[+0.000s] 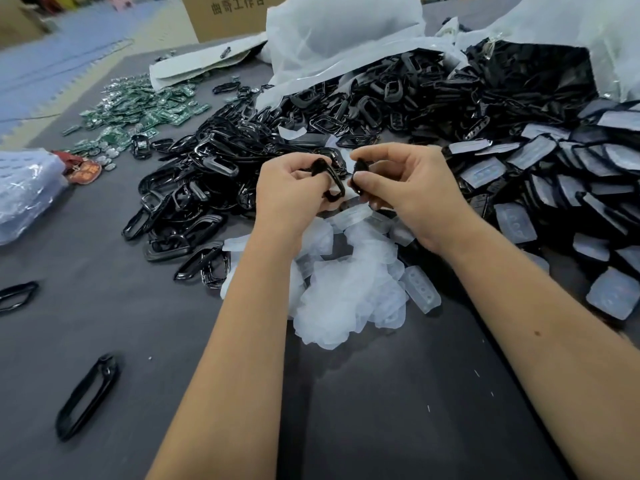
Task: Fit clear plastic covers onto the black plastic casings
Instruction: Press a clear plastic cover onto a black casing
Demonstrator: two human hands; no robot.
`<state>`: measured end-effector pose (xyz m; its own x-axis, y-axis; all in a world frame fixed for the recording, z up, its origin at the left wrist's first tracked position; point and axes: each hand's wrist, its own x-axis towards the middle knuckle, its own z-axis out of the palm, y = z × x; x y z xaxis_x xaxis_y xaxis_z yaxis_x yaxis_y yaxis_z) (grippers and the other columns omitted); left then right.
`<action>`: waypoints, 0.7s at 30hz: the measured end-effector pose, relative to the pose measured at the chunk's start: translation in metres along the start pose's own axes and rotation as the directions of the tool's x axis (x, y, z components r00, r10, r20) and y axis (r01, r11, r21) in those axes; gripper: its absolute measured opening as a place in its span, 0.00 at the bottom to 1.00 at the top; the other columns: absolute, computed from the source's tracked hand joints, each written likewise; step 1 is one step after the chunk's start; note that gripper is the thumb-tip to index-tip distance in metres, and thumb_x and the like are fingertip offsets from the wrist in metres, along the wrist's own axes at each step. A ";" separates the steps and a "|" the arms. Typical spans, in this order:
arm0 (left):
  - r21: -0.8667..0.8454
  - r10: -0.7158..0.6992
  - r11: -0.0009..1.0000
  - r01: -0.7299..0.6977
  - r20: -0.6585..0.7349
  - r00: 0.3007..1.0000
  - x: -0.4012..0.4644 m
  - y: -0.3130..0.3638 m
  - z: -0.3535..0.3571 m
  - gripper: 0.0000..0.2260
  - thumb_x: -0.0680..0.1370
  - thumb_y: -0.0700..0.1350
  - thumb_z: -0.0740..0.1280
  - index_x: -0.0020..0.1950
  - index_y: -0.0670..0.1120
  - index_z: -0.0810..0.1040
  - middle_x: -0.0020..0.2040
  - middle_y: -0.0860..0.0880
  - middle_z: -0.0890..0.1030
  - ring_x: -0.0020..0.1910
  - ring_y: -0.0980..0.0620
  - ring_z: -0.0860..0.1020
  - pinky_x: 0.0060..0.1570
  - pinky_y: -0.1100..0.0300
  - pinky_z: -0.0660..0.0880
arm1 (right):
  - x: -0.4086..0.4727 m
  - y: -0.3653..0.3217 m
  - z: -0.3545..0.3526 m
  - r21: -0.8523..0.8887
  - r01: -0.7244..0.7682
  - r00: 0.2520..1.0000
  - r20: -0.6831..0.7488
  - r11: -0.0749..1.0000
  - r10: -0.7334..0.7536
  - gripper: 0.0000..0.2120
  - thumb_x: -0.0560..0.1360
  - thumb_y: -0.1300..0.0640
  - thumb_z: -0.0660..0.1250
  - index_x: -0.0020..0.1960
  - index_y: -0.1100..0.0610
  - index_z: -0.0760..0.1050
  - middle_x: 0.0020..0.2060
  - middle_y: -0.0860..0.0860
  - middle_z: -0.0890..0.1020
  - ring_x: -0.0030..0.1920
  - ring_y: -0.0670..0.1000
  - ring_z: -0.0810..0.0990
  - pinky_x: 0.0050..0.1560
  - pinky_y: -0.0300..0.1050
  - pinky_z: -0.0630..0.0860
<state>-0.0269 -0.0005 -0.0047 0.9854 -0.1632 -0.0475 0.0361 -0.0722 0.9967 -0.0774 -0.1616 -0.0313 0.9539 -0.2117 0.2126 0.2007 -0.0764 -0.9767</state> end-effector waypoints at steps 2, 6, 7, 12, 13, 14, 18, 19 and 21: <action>0.135 0.040 0.990 -0.032 -0.052 0.998 0.003 -0.003 0.001 0.03 0.74 0.33 0.74 0.42 0.39 0.82 0.32 0.45 0.84 0.31 0.48 0.85 0.38 0.50 0.85 | 0.000 0.001 0.001 0.001 0.015 1.000 0.000 1.000 -0.015 0.14 0.77 0.68 0.73 0.60 0.59 0.83 0.36 0.51 0.84 0.33 0.47 0.79 0.37 0.39 0.78; 0.391 0.155 0.916 -0.087 -0.146 0.977 0.007 -0.009 0.002 0.06 0.73 0.38 0.73 0.41 0.36 0.78 0.34 0.42 0.84 0.26 0.50 0.84 0.32 0.49 0.84 | 0.001 0.001 0.000 0.008 0.043 0.998 -0.039 0.999 -0.043 0.15 0.76 0.69 0.74 0.60 0.57 0.84 0.34 0.46 0.81 0.33 0.46 0.78 0.38 0.39 0.77; 0.392 0.160 0.916 -0.088 -0.153 0.975 0.007 -0.010 0.003 0.05 0.73 0.37 0.72 0.42 0.36 0.78 0.35 0.42 0.84 0.26 0.49 0.84 0.32 0.50 0.84 | 0.001 0.001 0.000 0.015 0.047 0.998 -0.050 0.999 -0.046 0.15 0.75 0.69 0.74 0.60 0.57 0.84 0.34 0.47 0.82 0.34 0.45 0.78 0.38 0.38 0.77; 0.120 -0.003 0.993 0.004 -0.015 1.000 0.008 -0.005 0.005 0.10 0.76 0.29 0.65 0.49 0.42 0.82 0.46 0.40 0.84 0.30 0.47 0.85 0.32 0.60 0.80 | 0.000 -0.001 0.005 0.080 0.034 0.998 -0.061 0.996 -0.029 0.12 0.74 0.69 0.75 0.56 0.62 0.82 0.35 0.55 0.84 0.35 0.51 0.84 0.36 0.40 0.78; 0.061 -0.041 0.997 0.038 0.051 0.998 0.007 -0.003 0.006 0.12 0.77 0.28 0.64 0.50 0.42 0.82 0.46 0.39 0.84 0.30 0.47 0.85 0.33 0.61 0.80 | 0.000 0.000 0.006 0.086 0.026 0.997 -0.074 0.996 -0.020 0.11 0.75 0.69 0.75 0.55 0.63 0.82 0.35 0.56 0.85 0.35 0.52 0.85 0.36 0.40 0.79; 0.022 -0.067 0.998 0.065 0.111 0.992 0.007 -0.002 0.007 0.13 0.77 0.27 0.63 0.50 0.41 0.82 0.45 0.39 0.84 0.31 0.47 0.85 0.33 0.63 0.80 | 0.000 0.001 0.006 0.090 0.017 0.996 -0.093 0.996 -0.008 0.09 0.75 0.69 0.75 0.54 0.63 0.82 0.35 0.56 0.85 0.34 0.53 0.85 0.37 0.40 0.80; -0.086 -0.121 0.985 0.149 0.271 0.955 0.006 -0.001 0.003 0.11 0.80 0.27 0.62 0.53 0.36 0.83 0.43 0.39 0.85 0.39 0.46 0.87 0.39 0.64 0.82 | 0.000 0.001 0.006 0.092 -0.007 0.987 -0.162 0.996 0.022 0.05 0.77 0.69 0.73 0.51 0.63 0.82 0.34 0.55 0.87 0.33 0.53 0.85 0.36 0.41 0.81; -0.119 -0.129 0.979 0.168 0.283 0.950 0.007 -0.001 0.001 0.11 0.81 0.27 0.61 0.52 0.34 0.82 0.44 0.38 0.85 0.40 0.45 0.87 0.40 0.62 0.82 | 0.000 0.000 0.006 0.099 -0.011 0.985 -0.173 0.995 0.028 0.04 0.77 0.69 0.72 0.51 0.64 0.82 0.33 0.55 0.86 0.33 0.52 0.86 0.36 0.41 0.82; -0.187 -0.146 0.962 0.200 0.265 0.953 0.009 -0.002 -0.001 0.11 0.82 0.27 0.59 0.51 0.32 0.82 0.46 0.36 0.85 0.43 0.44 0.87 0.42 0.58 0.84 | -0.001 -0.002 0.007 0.124 -0.022 0.981 -0.190 0.992 0.045 0.04 0.78 0.70 0.71 0.52 0.65 0.81 0.34 0.55 0.86 0.34 0.53 0.87 0.36 0.41 0.82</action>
<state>-0.0184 -0.0013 -0.0068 0.8899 -0.4058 -0.2083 0.2627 0.0824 0.9614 -0.0773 -0.1548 -0.0299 0.9023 -0.3960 0.1704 0.2062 0.0493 -0.9773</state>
